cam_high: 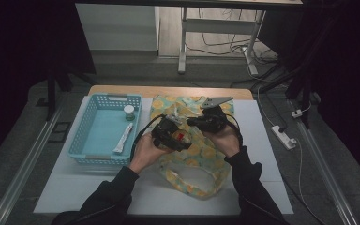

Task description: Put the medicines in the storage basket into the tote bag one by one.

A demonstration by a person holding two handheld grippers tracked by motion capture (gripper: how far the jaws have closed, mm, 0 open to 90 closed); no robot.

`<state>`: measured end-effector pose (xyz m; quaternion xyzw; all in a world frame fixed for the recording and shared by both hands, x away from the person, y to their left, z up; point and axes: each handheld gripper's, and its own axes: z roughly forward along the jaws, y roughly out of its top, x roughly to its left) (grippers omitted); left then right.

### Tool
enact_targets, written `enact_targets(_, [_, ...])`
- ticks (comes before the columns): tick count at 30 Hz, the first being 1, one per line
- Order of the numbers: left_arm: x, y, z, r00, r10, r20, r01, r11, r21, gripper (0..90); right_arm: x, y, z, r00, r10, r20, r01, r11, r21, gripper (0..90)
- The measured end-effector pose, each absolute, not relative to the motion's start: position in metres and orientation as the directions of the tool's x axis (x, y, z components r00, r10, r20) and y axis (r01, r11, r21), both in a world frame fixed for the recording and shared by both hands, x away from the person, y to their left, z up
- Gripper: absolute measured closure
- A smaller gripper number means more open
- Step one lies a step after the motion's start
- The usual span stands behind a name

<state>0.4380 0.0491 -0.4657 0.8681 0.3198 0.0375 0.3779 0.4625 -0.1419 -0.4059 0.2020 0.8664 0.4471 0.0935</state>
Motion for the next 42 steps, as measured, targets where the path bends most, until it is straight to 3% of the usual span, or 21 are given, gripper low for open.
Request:
enact_targets(17, [0.465,0.043,-0.474,0.758,0.633,-0.157,0.548,-0.487,0.680,20.1,0.467,-0.138,-0.417,-0.899,0.437,0.022,0.281,0.540,0.793,90.0])
enact_targets(42, [0.477,0.029,-0.506,0.745,0.659,-0.106,0.553,-0.520,0.651,19.4,0.474,-0.137,-0.430,-0.892,0.452,0.019,0.298,0.556,0.776,90.0])
